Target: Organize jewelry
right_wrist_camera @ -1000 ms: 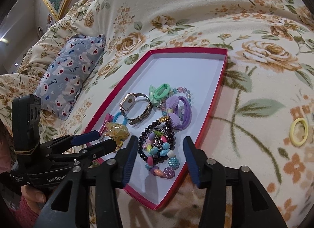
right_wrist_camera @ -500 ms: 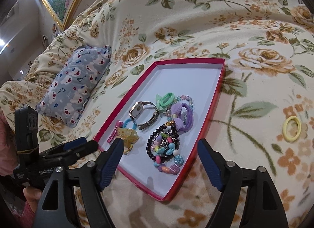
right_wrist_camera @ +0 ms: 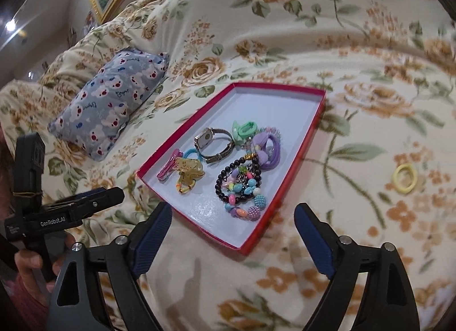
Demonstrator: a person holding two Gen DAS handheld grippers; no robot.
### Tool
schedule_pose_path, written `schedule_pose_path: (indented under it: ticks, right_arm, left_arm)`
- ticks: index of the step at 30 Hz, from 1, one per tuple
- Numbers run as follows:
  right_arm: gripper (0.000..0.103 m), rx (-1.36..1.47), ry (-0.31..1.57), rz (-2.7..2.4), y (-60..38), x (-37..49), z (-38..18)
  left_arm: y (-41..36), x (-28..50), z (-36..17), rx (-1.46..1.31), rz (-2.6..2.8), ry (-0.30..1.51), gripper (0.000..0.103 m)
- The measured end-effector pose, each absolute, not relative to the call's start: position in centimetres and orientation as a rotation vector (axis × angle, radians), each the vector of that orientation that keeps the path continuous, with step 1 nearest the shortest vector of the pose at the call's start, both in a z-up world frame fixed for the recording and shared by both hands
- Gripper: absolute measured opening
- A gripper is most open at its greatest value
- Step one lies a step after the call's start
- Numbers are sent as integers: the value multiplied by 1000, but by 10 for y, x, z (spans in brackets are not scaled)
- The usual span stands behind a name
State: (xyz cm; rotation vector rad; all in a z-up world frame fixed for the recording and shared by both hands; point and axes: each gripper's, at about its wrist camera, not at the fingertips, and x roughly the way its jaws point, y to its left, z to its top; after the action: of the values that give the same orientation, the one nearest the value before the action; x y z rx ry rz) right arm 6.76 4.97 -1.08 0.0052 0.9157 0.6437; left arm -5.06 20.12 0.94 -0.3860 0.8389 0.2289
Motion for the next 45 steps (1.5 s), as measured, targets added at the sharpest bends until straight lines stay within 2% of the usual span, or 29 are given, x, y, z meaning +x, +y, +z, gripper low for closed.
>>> schedule_pose_path:
  ticks: [2,7,11,26,45]
  right_arm:
    - [98,-65,890,639,52,61,0]
    - [100,-193,822,656,58,51,30]
    - [103,-158,771,664,53,47,48]
    - [103,-47,821,590,52,43,-15]
    - [103,-39,737,540,44,41,-12]
  left_arm:
    - [195,-60,17,-365,213,813,96]
    - [184,-77,50,-256,225,728,100]
    - [175,-88,64,-200,226,678,102]
    - [168,-69,20,-221,322,752,102]
    - [149,-84,24,-153,348,673,102]
